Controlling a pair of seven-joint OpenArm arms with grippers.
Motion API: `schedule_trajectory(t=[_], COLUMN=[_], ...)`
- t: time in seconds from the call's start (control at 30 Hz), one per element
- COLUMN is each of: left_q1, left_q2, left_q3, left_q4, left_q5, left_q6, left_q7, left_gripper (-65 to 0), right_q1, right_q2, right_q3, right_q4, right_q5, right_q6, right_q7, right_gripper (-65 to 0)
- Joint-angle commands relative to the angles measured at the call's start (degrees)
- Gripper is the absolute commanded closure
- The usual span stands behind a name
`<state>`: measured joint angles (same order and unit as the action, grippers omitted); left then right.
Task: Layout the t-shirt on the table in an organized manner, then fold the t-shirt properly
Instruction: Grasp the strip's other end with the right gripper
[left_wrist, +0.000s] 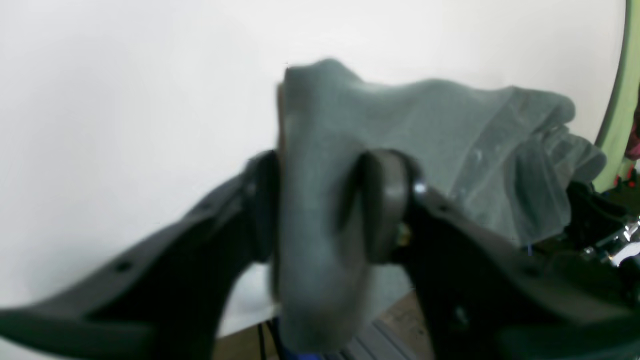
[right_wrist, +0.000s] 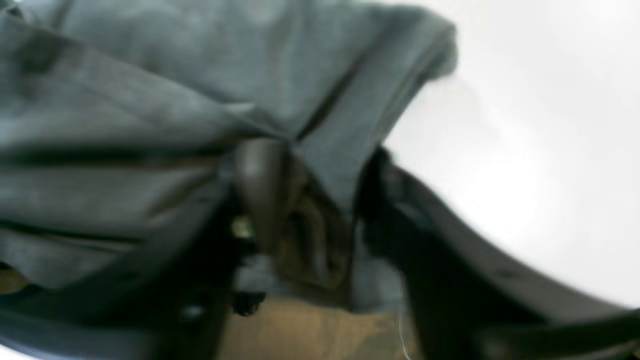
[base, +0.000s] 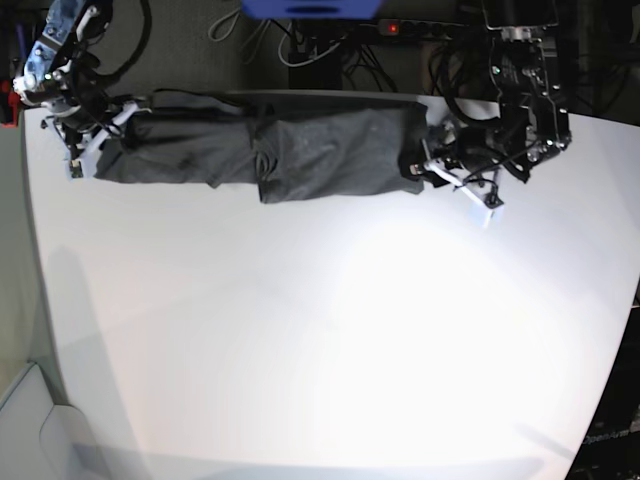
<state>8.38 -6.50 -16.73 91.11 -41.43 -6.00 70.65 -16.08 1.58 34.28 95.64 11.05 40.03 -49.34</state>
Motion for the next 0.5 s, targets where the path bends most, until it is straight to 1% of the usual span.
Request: schedule_trajectory(t=[0.0, 0.03, 0.07, 0.3, 0.33, 0.43, 0.47], left_q1=[-0.8, -0.8, -0.8, -0.6, -0.5, -0.5, -0.5], left_q2=[-0.2, -0.2, -0.2, -0.5, -0.5, -0.5, -0.5], left_q3=[0.0, -0.1, -0.2, -0.3, -0.3, -0.3, -0.3], left_q4=[0.9, 0.9, 0.9, 0.9, 0.9, 0.7, 0.3], left_q5=[-0.9, -0.9, -0.9, -0.8, -0.8, -0.7, -0.7], left_q6=[0.0, -0.2, -0.2, 0.1, 0.1, 0.1, 0.1], left_q7=[-0.1, -0.1, -0.1, -0.1, -0.1, -0.1, -0.1], left_gripper=[-17.3, -13.5, -11.5, -10.6, -9.6, -1.4, 0.0], right_q1=[-0.3, -0.3, -0.3, -0.2, -0.2, -0.6, -0.7], right_q2=[0.1, 0.1, 0.1, 0.1, 0.1, 0.1, 0.1], right_q3=[-0.1, -0.1, -0.1, 0.2, 0.3, 0.3, 0.3], right_q4=[0.0, 0.0, 0.1, 0.6, 0.7, 2.4, 3.9], right_q5=[-1.0, -1.0, -1.0, -0.9, -0.9, -0.9, -0.9], right_q6=[0.0, 0.0, 0.0, 0.0, 0.0, 0.0, 0.0], right_q7=[-1.8, -1.8, -1.6, -1.5, -1.5, -1.5, -1.5], right_gripper=[-10.5, -5.7, -0.3, 0.0, 0.0, 0.0, 0.0])
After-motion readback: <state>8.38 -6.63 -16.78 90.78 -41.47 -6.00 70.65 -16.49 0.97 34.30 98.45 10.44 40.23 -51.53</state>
